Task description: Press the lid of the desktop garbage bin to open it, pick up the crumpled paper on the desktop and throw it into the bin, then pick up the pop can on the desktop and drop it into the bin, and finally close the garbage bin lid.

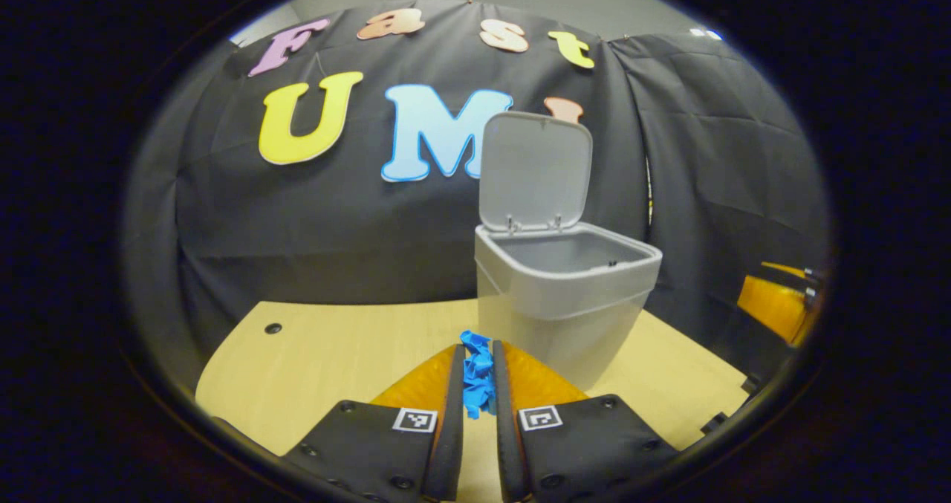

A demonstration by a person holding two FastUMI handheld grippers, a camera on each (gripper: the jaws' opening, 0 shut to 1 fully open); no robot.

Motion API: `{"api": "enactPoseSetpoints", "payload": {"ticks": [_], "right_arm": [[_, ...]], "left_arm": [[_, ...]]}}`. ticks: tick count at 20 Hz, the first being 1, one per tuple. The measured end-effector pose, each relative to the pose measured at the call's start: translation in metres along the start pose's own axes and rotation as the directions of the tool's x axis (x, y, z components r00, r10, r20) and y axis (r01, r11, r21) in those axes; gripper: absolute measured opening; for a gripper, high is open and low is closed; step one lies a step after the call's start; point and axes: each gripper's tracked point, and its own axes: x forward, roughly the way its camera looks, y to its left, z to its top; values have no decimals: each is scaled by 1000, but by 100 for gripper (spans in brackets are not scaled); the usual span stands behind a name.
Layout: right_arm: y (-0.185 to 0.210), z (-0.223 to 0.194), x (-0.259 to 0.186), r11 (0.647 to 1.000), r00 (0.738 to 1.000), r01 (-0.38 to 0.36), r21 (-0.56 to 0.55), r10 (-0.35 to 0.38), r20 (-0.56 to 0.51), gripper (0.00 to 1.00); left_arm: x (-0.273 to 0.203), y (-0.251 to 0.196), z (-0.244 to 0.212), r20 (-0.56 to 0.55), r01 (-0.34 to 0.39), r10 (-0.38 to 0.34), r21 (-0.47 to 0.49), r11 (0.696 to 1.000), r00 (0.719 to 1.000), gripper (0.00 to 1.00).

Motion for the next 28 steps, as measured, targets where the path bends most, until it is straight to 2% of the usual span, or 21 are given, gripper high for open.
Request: {"api": "enactPoseSetpoints", "payload": {"ticks": [5, 6, 7, 8, 13, 19, 22, 23, 25, 28], "right_arm": [[-18, -6, -5, 999, 999, 52, -12, -52, -6, 97], [-22, -5, -5, 998, 998, 65, -16, -65, -5, 100], [-26, -6, -7, 997, 997, 79, -18, -79, -8, 97], [-29, -7, -9, 996, 996, 89, -17, -89, -12, 97], [-43, -17, -22, 990, 989, 141, -22, -142, -43, 97], [-62, -19, -36, 979, 977, 203, -17, -203, -57, 97], [-66, -23, -40, 977, 975, 213, -16, -214, -67, 97], [-66, -23, -40, 977, 975, 213, -18, -213, -69, 97], [-65, -22, -40, 977, 975, 210, -25, -211, -65, 97], [-54, -23, -35, 984, 982, 175, -22, -176, -67, 97]], "left_arm": [[27, -21, 54, 106, 29, -36, 69, 997, 994, 27], [33, -28, 61, 121, 47, -55, 71, 996, 991, 28], [39, -35, 68, 131, 58, -67, 77, 995, 989, 24], [47, -40, 73, 138, 66, -77, 84, 994, 987, 26], [80, -61, 87, 153, 99, -113, 95, 990, 982, 28], [115, -67, 75, 106, 102, -113, 102, 990, 988, 28], [121, -73, 73, 92, 110, -120, 110, 988, 988, 34], [121, -74, 71, 87, 117, -127, 108, 987, 988, 42], [120, -78, 68, 74, 131, -139, 100, 986, 987, 41], [112, -79, 71, 84, 139, -146, 84, 987, 986, 77]]}}
